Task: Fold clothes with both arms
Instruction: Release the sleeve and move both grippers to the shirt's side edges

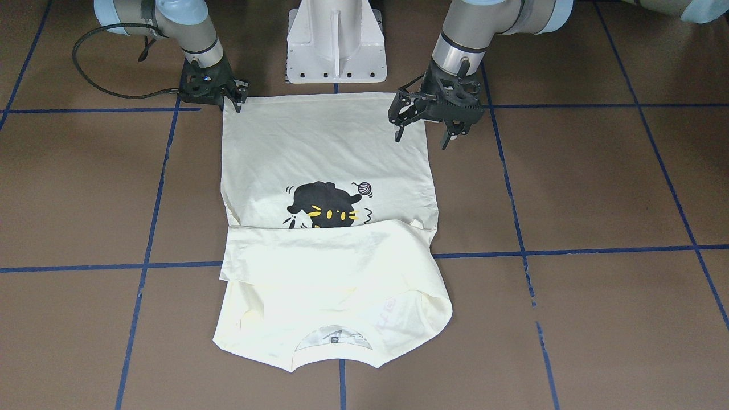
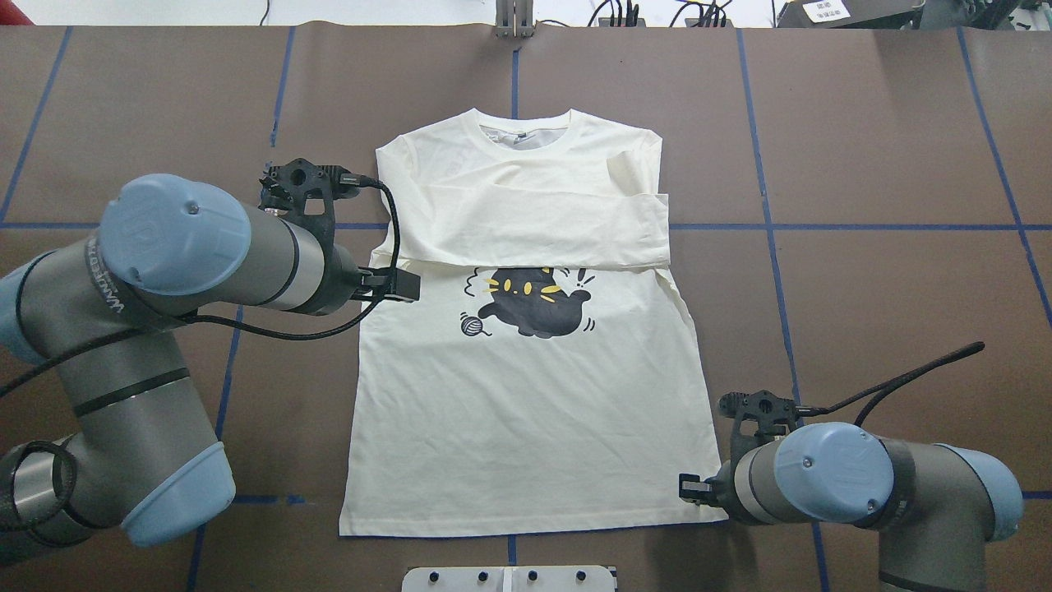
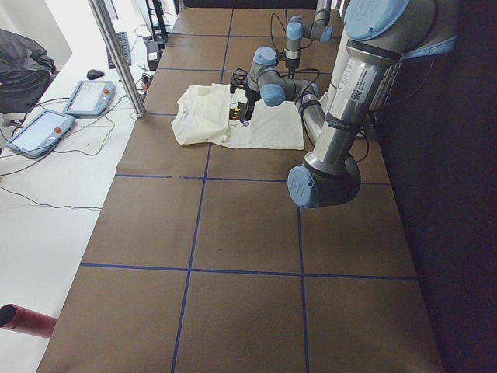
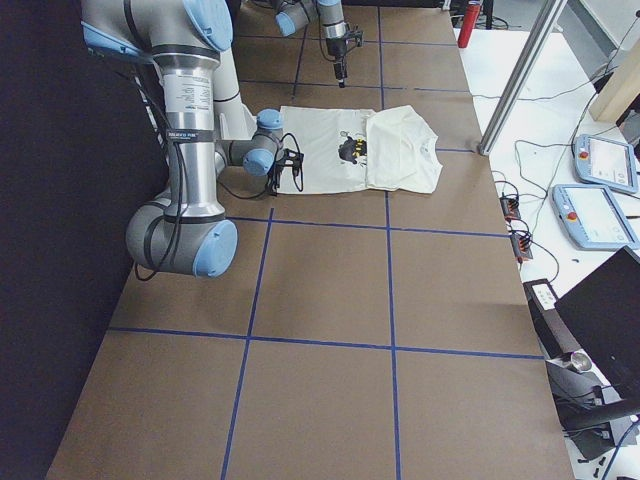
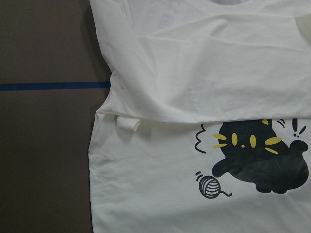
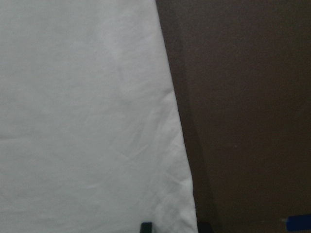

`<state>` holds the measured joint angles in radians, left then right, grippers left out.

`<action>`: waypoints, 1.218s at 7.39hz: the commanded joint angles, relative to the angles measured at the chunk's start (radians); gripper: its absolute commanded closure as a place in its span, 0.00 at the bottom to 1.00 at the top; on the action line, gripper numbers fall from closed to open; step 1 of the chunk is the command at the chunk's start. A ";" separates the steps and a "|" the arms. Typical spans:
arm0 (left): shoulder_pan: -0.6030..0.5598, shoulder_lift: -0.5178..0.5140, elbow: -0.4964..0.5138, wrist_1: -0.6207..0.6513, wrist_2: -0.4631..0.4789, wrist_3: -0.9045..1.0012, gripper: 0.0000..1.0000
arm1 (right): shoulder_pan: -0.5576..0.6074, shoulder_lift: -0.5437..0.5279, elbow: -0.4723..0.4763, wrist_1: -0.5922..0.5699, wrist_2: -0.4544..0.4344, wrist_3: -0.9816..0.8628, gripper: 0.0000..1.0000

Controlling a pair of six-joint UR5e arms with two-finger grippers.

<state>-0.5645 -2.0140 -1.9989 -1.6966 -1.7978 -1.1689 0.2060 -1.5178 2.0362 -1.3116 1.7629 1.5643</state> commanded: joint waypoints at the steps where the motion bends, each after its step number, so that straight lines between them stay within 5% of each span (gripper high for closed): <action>1: 0.000 0.000 0.000 0.000 0.000 0.000 0.00 | 0.001 -0.001 0.019 0.000 0.001 0.000 1.00; 5: 0.027 0.017 0.005 -0.002 -0.020 -0.058 0.00 | 0.000 0.008 0.033 0.000 -0.034 0.005 1.00; 8: 0.200 0.132 -0.024 0.003 -0.035 -0.427 0.02 | 0.006 0.043 0.052 0.003 -0.071 0.002 1.00; 9: 0.297 0.133 -0.024 0.008 0.027 -0.553 0.10 | 0.009 0.056 0.053 0.006 -0.071 0.002 1.00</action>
<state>-0.3741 -1.8987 -2.0167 -1.6932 -1.8214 -1.5655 0.2117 -1.4812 2.0849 -1.3080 1.6969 1.5666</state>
